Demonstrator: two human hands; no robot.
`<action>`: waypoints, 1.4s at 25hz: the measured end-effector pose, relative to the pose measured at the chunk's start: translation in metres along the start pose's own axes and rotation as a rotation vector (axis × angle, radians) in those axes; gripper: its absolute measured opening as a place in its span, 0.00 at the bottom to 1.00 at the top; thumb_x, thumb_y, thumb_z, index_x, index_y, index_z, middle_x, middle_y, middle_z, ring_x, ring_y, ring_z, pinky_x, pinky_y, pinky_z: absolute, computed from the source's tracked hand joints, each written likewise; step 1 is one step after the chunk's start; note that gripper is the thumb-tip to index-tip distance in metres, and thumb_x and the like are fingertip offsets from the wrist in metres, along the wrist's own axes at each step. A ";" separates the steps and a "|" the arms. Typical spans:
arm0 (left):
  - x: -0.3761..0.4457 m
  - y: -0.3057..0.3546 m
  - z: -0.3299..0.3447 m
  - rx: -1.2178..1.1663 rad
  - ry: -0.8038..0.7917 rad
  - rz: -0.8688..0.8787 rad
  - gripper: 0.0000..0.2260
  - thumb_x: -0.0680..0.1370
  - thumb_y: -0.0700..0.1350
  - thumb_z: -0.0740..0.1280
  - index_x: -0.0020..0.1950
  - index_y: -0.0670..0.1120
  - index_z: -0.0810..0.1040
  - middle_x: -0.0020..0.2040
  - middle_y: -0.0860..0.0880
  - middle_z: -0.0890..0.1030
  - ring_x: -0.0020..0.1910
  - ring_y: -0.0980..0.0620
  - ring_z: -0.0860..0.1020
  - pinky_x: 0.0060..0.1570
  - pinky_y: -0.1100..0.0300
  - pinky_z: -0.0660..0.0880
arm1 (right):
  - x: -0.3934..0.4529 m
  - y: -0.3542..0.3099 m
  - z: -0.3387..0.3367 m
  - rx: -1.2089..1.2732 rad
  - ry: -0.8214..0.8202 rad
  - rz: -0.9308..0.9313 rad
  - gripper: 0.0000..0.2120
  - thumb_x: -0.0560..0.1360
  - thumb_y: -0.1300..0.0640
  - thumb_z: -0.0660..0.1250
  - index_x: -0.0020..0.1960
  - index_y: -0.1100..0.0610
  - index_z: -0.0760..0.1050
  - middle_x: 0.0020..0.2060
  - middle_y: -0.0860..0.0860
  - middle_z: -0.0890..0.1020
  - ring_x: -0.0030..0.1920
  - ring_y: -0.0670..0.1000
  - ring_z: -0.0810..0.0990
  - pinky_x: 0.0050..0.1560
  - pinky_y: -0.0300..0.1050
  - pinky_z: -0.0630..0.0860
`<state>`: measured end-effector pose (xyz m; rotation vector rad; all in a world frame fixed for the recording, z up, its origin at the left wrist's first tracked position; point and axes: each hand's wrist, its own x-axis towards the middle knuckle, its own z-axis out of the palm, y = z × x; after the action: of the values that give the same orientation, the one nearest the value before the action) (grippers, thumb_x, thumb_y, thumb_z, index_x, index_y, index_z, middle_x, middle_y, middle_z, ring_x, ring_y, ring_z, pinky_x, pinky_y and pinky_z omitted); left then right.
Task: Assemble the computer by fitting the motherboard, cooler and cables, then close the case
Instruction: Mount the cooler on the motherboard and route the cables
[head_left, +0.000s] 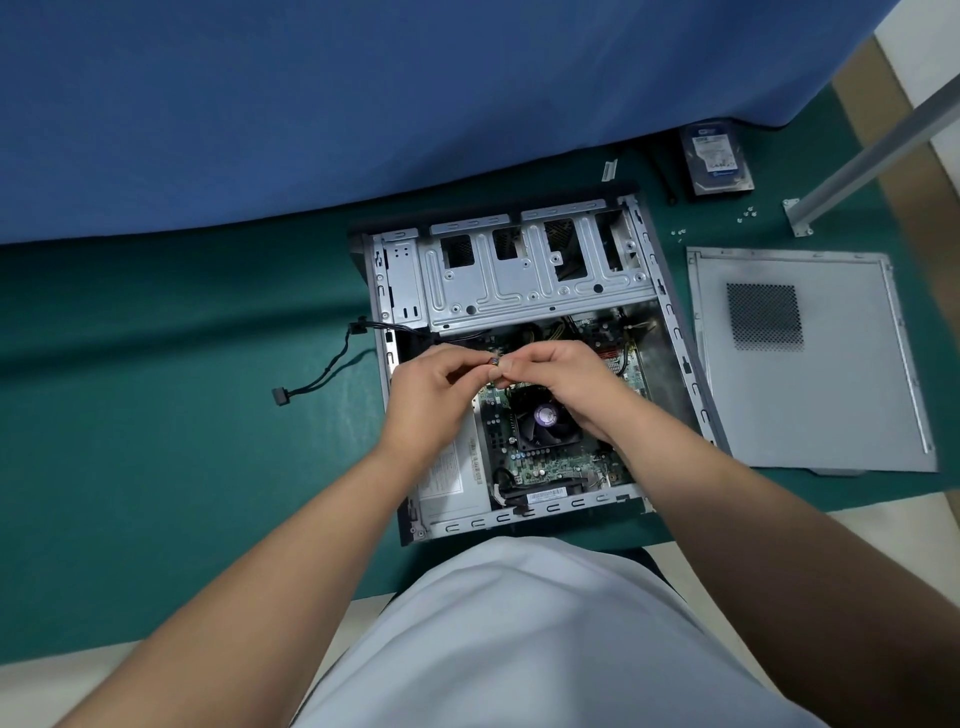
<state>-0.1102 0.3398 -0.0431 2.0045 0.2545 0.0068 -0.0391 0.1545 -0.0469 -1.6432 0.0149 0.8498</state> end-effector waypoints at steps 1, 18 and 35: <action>0.000 -0.001 -0.001 0.007 -0.011 0.018 0.06 0.76 0.48 0.76 0.53 0.53 0.87 0.47 0.58 0.85 0.50 0.60 0.82 0.55 0.58 0.80 | 0.000 0.000 0.000 -0.025 0.016 -0.013 0.04 0.74 0.55 0.76 0.49 0.53 0.87 0.46 0.50 0.88 0.52 0.45 0.86 0.61 0.42 0.75; 0.007 -0.016 -0.008 0.386 -0.050 0.187 0.09 0.78 0.51 0.74 0.55 0.49 0.88 0.50 0.53 0.86 0.53 0.52 0.79 0.56 0.54 0.75 | 0.002 -0.009 0.007 -0.667 0.154 -0.392 0.04 0.75 0.50 0.75 0.50 0.46 0.86 0.46 0.40 0.86 0.51 0.41 0.82 0.58 0.48 0.78; 0.007 -0.026 -0.027 0.586 0.070 0.296 0.14 0.83 0.53 0.66 0.64 0.49 0.83 0.59 0.51 0.81 0.62 0.48 0.74 0.62 0.51 0.70 | 0.004 0.006 0.011 -0.870 0.247 -0.222 0.03 0.76 0.47 0.73 0.49 0.41 0.84 0.41 0.39 0.78 0.50 0.47 0.78 0.47 0.45 0.73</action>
<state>-0.1111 0.3762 -0.0555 2.6134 -0.0060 0.2128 -0.0444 0.1640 -0.0546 -2.4976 -0.4084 0.4873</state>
